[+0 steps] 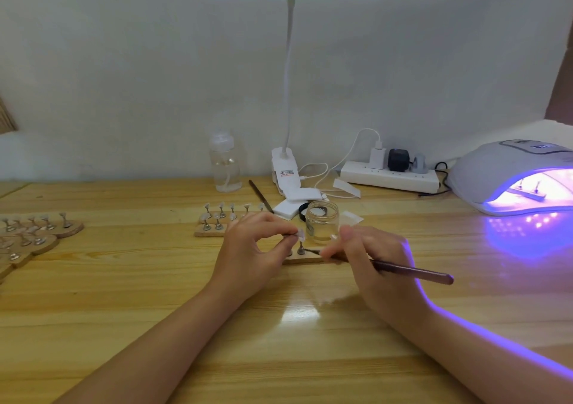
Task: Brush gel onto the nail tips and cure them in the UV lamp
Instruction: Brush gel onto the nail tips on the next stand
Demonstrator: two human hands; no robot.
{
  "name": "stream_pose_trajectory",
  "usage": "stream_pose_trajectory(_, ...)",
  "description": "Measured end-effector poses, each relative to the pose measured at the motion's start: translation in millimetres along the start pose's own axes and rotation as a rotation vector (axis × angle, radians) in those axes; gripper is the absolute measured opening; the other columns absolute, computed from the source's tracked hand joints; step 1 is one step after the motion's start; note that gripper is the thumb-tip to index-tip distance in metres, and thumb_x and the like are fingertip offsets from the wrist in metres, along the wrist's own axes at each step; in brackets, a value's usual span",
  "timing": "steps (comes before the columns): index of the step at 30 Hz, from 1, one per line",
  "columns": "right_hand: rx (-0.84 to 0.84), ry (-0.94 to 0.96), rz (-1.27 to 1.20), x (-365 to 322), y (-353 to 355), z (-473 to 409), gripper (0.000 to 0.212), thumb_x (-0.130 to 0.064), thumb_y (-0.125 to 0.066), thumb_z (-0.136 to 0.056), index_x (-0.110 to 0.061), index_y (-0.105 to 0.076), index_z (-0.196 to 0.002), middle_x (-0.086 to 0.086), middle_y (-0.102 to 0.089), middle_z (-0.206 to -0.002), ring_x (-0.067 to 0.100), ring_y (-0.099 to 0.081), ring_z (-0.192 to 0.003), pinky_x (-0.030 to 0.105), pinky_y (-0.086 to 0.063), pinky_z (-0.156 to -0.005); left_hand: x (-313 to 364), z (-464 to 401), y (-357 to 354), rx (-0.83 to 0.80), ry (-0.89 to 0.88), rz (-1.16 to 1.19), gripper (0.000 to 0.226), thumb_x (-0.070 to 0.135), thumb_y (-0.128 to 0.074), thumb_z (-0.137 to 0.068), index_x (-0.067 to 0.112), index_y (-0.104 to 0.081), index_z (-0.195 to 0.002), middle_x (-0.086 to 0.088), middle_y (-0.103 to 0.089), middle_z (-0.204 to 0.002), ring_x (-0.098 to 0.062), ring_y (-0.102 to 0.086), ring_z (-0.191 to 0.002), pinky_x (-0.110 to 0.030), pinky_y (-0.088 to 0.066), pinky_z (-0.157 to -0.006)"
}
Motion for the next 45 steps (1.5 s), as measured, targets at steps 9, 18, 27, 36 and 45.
stream_pose_trajectory(9,0.0,-0.044,-0.042,0.3,-0.1,0.2,0.042,-0.033,-0.04,-0.089,-0.012,-0.073,-0.073,-0.019,-0.065,-0.07,-0.001,-0.064,-0.066,0.019,-0.051,-0.064,-2.3,0.4,-1.2,-0.002,-0.001,-0.005,0.015,0.008,-0.074,-0.072,0.019,-0.074,-0.083,0.021,-0.062,-0.078,-0.001,-0.057,-0.083,-0.047,-0.042,-0.085)
stream_pose_trajectory(18,-0.028,-0.096,-0.072,-0.5,-3.1,1.6,0.037,-0.036,-0.039,-0.088,-0.022,-0.07,-0.073,-0.016,-0.066,-0.069,-0.001,-0.064,-0.066,0.017,-0.05,-0.064,-2.7,0.2,-0.1,0.013,-0.021,0.016,0.019,0.008,-0.075,-0.071,0.019,-0.074,-0.086,0.016,-0.067,-0.081,-0.013,-0.062,-0.083,-0.055,-0.043,-0.083)
stream_pose_trajectory(27,-0.018,-0.096,-0.068,0.0,-2.6,0.8,0.039,-0.036,-0.036,-0.088,-0.021,-0.07,-0.075,-0.009,-0.069,-0.071,0.003,-0.065,-0.07,0.021,-0.051,-0.067,-3.1,-0.7,0.3,0.022,-0.018,0.028,0.025,0.01,-0.075,-0.07,0.025,-0.072,-0.09,0.02,-0.066,-0.081,-0.008,-0.062,-0.083,-0.052,-0.044,-0.084)
stream_pose_trajectory(36,-0.019,-0.068,0.0,-0.5,-3.3,-1.1,0.036,-0.035,-0.04,-0.089,-0.02,-0.071,-0.082,-0.017,-0.067,-0.077,0.003,-0.064,-0.074,0.028,-0.052,-0.069,-2.9,-1.1,0.5,0.02,-0.043,0.033,0.04,0.018,-0.073,-0.071,0.039,-0.06,-0.102,0.04,-0.061,-0.081,0.001,-0.059,-0.086,-0.046,-0.046,-0.083)
stream_pose_trajectory(45,-0.044,-0.025,0.07,0.2,-4.2,-0.7,0.035,-0.034,-0.04,-0.09,-0.017,-0.071,-0.085,-0.012,-0.067,-0.081,0.002,-0.062,-0.077,0.026,-0.05,-0.07,-7.3,-0.3,-0.9,0.017,-0.029,0.019,0.034,0.012,-0.074,-0.072,0.036,-0.066,-0.095,0.031,-0.064,-0.078,-0.005,-0.058,-0.085,-0.051,-0.043,-0.083)
Point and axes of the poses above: each hand's wrist, its own z-axis away from the middle knuckle, its own y-axis out of the back of the hand, x = y × z, the point moved 6 cm from there along -z, towards the middle knuckle
